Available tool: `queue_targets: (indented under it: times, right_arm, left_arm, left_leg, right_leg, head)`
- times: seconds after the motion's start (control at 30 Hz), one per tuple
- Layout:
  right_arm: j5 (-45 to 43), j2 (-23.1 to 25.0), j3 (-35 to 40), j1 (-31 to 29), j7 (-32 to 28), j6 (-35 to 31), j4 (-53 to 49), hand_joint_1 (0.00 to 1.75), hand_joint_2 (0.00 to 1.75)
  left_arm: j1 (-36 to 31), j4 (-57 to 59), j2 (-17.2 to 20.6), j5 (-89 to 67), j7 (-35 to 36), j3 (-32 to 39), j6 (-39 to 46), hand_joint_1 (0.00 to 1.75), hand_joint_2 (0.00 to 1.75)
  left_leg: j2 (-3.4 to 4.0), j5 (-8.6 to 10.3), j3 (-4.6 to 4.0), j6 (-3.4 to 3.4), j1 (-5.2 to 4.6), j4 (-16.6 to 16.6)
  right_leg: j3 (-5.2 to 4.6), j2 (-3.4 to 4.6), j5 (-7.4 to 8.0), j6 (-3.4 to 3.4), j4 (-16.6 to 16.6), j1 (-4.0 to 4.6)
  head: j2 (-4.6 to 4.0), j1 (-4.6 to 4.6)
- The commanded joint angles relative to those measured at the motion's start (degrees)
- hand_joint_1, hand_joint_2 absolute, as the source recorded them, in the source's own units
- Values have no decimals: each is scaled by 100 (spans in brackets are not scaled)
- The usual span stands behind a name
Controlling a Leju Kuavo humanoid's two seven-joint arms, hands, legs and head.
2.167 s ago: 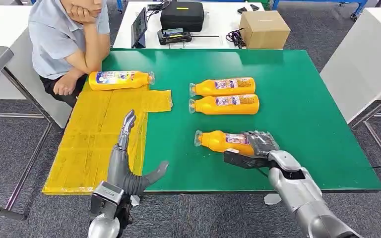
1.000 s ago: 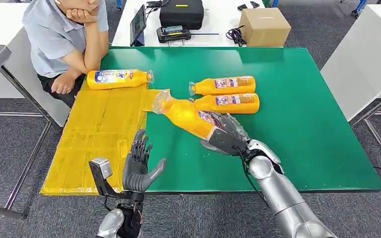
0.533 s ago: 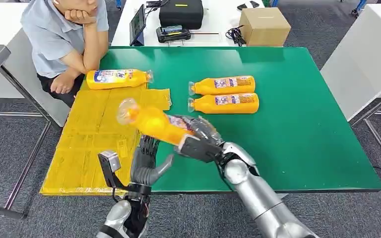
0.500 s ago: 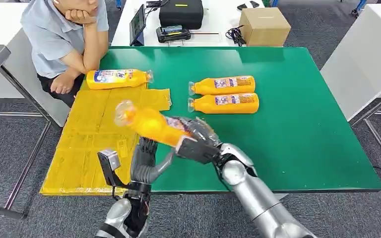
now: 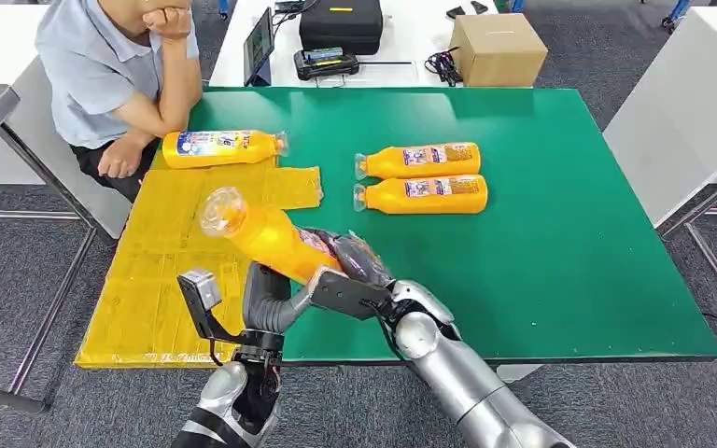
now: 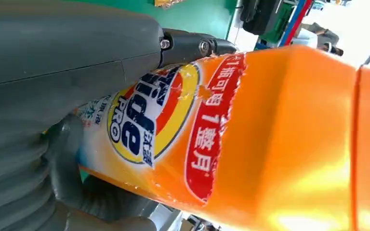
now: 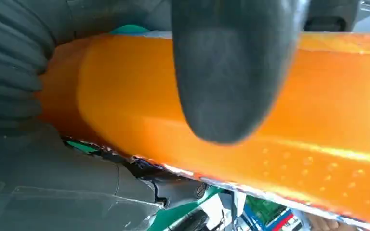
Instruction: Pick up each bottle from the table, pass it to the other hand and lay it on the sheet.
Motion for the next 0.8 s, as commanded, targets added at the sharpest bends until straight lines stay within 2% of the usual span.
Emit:
queue_targets:
  times: [0.03, 0.13, 0.17, 0.2, 0.4, 0.43, 0.47, 0.5, 0.53, 0.57, 0.8]
  right_arm:
    - [16, 5, 293, -234, -3, 13, 499, 175, 175]
    - [45, 45, 360, -249, -15, -18, 543, 175, 175]
    - [51, 64, 385, -259, -18, -26, 551, 175, 175]
    - [57, 72, 412, -267, -24, -28, 549, 175, 175]
    - [33, 58, 442, -300, -46, -29, 571, 175, 175]
    - [33, 58, 442, -300, -46, -29, 571, 168, 175]
    - [-49, 78, 377, -280, -57, -23, 584, 143, 175]
    - [-59, 85, 365, -280, -59, -33, 601, 110, 175]
    - [-61, 88, 361, -281, -58, -35, 605, 10, 175]
    - [-79, 117, 327, -274, -48, -49, 627, 0, 175]
    - [-122, 220, 216, -166, -15, -154, 514, 0, 175]
  left_arm:
    - [-288, 267, -21, 2, 6, -52, -26, 0, 175]
    - [-298, 280, -4, 76, 66, -91, -96, 0, 175]
    - [-308, 291, 5, 99, 63, -104, -128, 10, 175]
    - [-308, 269, 5, 100, 18, -107, -142, 175, 175]
    - [-291, 122, 23, 79, -129, -113, -174, 175, 175]
    - [-291, 122, 23, 79, -129, -113, -174, 175, 175]
    - [-259, 51, 31, 11, -224, -104, -96, 175, 175]
    - [-256, 35, 29, -16, -255, -97, -76, 175, 175]
    - [-260, 29, 30, -15, -260, -85, -66, 175, 175]
    - [-256, 16, 29, -49, -291, -72, 11, 175, 175]
    - [-212, -128, 60, -242, -377, -108, 158, 175, 175]
  left_leg:
    - [2, -3, 11, -5, 1, -1]
    - [4, -10, 19, -8, 4, 4]
    - [5, -12, 26, -10, 5, 3]
    - [4, -6, 15, -7, 2, 0]
    - [4, -10, 16, -9, 4, 5]
    - [3, -5, 11, -7, 3, 0]
    - [4, -9, 17, -9, 4, 3]
    - [-1, -3, 9, -7, 3, 0]
    - [2, -10, 17, -10, 5, 5]
    - [4, -5, 10, -7, 3, 1]
    - [4, -9, 17, -9, 5, 3]
  right_leg:
    - [11, 0, -4, -7, 0, 2]
    - [19, 0, -9, -12, 4, 5]
    - [27, 1, -10, -14, 0, 7]
    - [16, 1, -5, -9, -1, 3]
    - [17, 1, -9, -12, 4, 5]
    - [12, 0, -4, -9, 0, 4]
    - [18, 0, -8, -12, 2, 5]
    - [11, -4, -4, -9, 0, 4]
    - [19, -2, -9, -13, 3, 6]
    - [11, 1, -4, -9, 1, 4]
    - [19, 0, -8, -12, 1, 6]
  head:
    - [0, 0]
    - [0, 0]
    - [0, 0]
    - [0, 0]
    - [0, 0]
    - [0, 0]
    - [0, 0]
    - [0, 0]
    - [0, 2]
    - [0, 0]
    - [0, 2]
